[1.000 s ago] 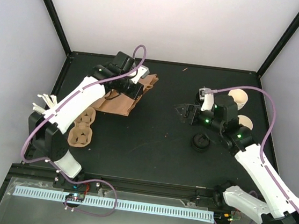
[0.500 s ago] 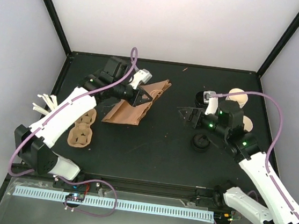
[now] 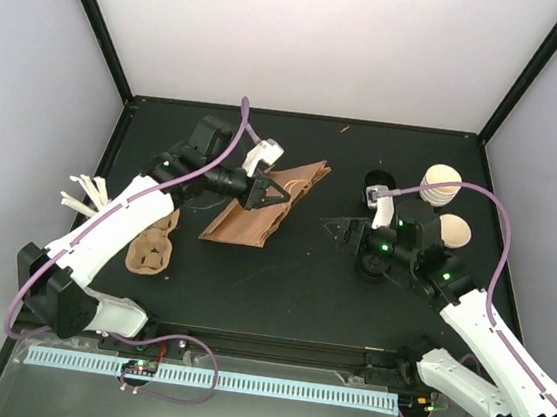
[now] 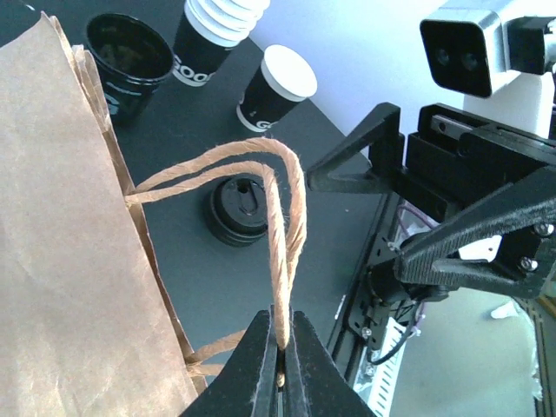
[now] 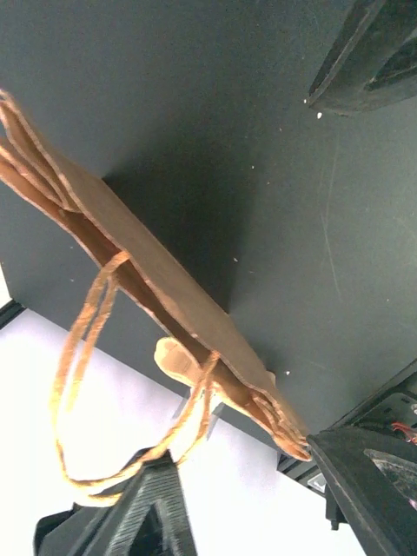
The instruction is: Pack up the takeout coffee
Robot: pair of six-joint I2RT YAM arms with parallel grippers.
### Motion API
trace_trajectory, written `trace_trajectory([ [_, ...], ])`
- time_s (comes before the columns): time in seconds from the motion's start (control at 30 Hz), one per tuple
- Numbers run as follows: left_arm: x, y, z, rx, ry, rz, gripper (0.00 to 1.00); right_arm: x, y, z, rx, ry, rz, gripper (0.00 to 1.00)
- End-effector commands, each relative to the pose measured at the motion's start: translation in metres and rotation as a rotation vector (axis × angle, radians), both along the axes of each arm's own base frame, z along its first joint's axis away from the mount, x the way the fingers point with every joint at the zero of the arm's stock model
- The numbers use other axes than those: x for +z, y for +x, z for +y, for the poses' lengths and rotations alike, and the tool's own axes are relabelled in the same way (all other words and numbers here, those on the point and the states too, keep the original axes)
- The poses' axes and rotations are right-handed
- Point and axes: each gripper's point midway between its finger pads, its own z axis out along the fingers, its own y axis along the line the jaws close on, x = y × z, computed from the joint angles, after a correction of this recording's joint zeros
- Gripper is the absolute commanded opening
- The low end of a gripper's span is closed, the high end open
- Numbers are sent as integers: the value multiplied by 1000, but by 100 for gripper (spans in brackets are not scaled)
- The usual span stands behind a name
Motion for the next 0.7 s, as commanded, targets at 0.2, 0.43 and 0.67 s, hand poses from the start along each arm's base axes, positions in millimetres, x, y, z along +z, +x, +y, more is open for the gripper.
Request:
trace_trajectory([
  [0.2, 24, -43, -15, -67, -130, -5, 1, 8, -4, -9, -75, 102, -10, 96],
  [0.43, 6, -56, -23, -83, -121, 16, 2, 23, -24, 9, 70, 174, -23, 83],
  [0.67, -1, -63, -31, -107, -139, 27, 2, 28, -29, 18, 119, 143, -52, 76],
])
